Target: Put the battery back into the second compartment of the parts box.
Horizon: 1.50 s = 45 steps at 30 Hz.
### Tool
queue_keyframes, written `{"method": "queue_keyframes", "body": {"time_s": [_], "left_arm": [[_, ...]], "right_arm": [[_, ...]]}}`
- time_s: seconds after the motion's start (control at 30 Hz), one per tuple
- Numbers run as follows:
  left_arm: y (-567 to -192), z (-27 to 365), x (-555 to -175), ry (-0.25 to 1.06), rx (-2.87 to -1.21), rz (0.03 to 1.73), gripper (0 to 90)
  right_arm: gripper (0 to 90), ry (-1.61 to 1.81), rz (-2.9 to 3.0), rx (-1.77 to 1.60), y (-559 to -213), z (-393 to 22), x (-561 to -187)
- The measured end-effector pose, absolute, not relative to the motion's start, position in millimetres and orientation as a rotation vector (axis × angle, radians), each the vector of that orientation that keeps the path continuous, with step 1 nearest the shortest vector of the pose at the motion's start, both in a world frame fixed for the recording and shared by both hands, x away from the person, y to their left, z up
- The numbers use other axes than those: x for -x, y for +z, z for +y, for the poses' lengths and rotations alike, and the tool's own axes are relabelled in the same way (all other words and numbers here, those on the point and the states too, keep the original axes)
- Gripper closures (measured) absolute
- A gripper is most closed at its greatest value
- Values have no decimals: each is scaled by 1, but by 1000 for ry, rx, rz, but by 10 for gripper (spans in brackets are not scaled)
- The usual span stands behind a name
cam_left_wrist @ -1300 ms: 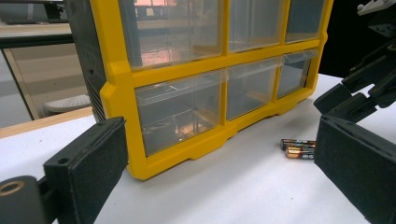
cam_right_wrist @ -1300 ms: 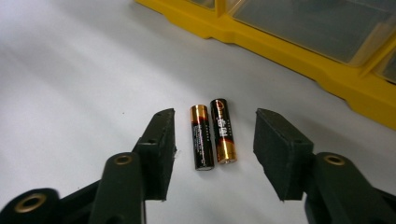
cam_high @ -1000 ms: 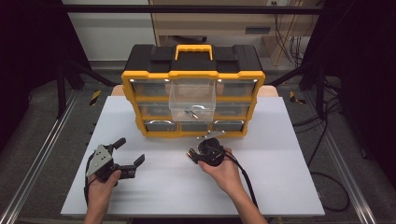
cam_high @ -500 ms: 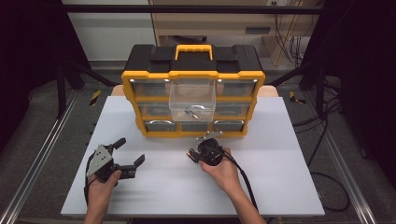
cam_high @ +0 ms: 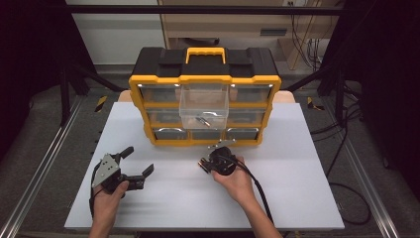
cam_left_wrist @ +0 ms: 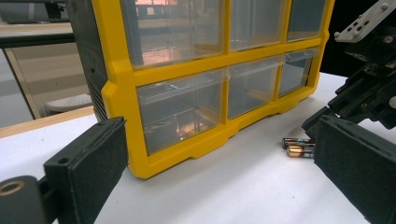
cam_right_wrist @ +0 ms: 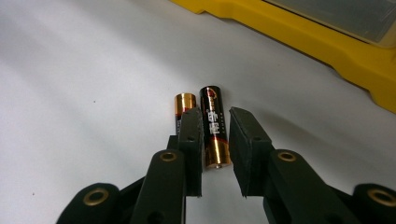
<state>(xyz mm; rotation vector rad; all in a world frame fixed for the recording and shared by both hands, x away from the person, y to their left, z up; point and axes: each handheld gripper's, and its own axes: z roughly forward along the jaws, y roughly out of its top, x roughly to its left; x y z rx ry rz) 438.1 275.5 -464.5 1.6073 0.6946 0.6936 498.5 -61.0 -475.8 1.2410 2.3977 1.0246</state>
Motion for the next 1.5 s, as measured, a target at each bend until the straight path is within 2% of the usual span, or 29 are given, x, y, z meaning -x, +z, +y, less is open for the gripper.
{"method": "queue_keyframes", "body": {"time_s": [1.5], "left_arm": [[-465, 273, -439, 686, -1619, 689, 30]], "right_arm": [[767, 960, 2414, -1197, -487, -57, -501]]}}
